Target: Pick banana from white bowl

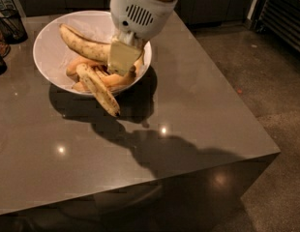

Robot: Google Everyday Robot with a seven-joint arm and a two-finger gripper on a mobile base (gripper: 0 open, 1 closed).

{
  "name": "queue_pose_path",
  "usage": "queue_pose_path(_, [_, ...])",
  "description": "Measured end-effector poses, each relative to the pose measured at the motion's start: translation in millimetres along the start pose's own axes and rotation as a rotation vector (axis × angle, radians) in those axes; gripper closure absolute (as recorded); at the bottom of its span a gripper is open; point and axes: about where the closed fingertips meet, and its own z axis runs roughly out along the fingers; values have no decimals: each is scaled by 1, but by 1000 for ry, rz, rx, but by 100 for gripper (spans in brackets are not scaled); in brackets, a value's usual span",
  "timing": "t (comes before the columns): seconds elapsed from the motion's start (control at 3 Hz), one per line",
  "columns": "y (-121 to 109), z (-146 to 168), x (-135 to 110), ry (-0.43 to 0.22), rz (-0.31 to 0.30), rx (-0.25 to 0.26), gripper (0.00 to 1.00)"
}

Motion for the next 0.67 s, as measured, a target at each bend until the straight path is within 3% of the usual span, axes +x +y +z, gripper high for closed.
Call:
queue_pose_path(0.33, [0,0,0,0,0,0,100])
queue_pose_path(0.67, [14,-4,0,-10,-3,-18,100])
